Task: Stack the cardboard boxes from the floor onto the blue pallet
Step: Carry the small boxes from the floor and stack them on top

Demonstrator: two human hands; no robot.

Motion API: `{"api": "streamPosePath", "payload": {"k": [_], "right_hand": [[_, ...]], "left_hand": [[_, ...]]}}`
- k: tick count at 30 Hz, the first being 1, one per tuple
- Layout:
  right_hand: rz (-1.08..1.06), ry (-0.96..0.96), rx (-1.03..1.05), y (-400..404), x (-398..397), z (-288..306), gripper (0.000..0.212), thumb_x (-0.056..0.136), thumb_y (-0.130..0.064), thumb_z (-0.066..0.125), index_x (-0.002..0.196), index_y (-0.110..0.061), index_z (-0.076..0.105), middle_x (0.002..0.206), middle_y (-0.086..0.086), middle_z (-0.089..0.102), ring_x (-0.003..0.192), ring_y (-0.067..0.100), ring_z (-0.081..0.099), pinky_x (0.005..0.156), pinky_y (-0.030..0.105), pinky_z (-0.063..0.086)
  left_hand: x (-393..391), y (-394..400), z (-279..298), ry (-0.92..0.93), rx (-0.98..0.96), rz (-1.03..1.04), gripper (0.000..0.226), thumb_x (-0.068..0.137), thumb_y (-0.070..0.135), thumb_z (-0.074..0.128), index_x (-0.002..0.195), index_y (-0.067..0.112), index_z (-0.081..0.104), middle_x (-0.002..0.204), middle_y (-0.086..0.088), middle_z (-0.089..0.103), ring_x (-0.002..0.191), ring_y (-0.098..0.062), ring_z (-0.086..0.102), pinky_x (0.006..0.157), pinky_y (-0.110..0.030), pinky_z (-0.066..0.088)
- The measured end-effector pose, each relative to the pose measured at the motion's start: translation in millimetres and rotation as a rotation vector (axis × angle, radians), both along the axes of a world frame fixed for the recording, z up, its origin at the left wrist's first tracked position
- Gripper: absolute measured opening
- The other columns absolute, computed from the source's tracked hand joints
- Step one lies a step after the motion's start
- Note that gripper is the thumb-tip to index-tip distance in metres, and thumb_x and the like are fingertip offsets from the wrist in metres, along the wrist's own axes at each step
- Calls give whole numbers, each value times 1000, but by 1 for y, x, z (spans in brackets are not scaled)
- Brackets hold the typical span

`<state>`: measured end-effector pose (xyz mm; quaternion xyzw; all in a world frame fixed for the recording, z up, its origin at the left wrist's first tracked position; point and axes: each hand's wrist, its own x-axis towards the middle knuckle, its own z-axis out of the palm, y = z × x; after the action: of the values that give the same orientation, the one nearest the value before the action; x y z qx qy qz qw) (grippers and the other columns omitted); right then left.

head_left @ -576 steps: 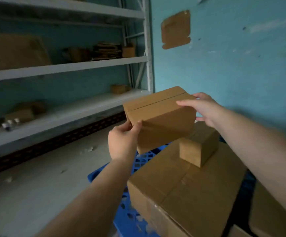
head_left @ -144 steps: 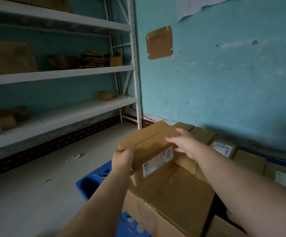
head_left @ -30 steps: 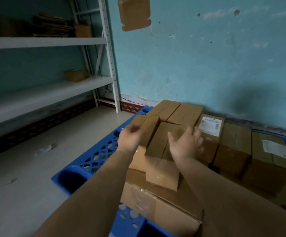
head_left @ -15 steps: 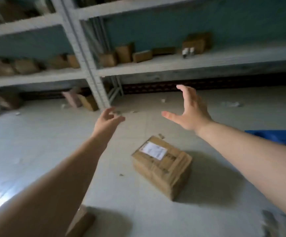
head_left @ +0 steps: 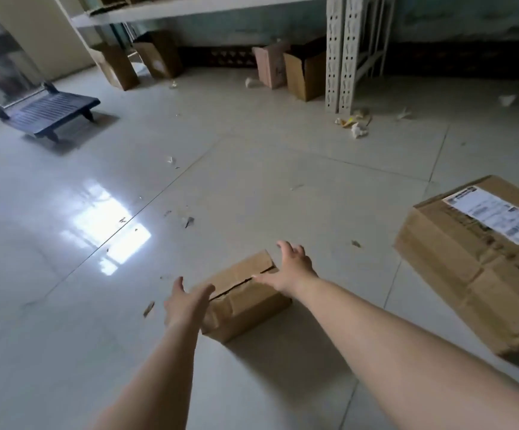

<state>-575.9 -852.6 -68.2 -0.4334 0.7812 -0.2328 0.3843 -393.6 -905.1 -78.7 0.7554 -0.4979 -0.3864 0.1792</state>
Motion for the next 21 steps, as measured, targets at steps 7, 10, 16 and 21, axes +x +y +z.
{"api": "streamPosePath", "payload": {"k": [7, 10, 16, 21], "right_hand": [[-164, -311, 108, -4, 7, -51, 92, 75, -36, 72, 144, -13, 16, 149, 10, 30, 134, 28, 34, 105, 34, 31], [-304, -393, 26, 2, -15, -37, 84, 76, -35, 72, 142, -15, 24, 145, 8, 36, 130, 26, 38, 100, 33, 34], [-509, -358, -226, 42, -110, 58, 55, 80, -37, 66, 127, -17, 44, 126, 5, 54, 107, 22, 53, 96, 39, 45], [-653, -117, -320, 125, -202, 192, 59, 85, -39, 58, 134, -15, 37, 135, 10, 47, 118, 30, 49, 98, 43, 42]], "left_hand": [[-23, 3, -37, 230, 66, 147, 68, 68, 23, 70, 128, 12, 40, 117, -14, 57, 98, -31, 57, 76, -33, 49], [-40, -3, -18, 246, 50, 39, 63, 70, 25, 69, 126, 20, 41, 113, -8, 57, 93, -27, 55, 85, -39, 48], [-127, 6, 92, 430, -22, -185, 53, 78, 21, 63, 126, 29, 42, 99, -5, 55, 71, -17, 51, 59, -28, 42], [-232, 65, 223, 584, -9, -421, 49, 81, 18, 61, 126, 31, 46, 91, -3, 56, 71, -15, 51, 58, -26, 42]]}}
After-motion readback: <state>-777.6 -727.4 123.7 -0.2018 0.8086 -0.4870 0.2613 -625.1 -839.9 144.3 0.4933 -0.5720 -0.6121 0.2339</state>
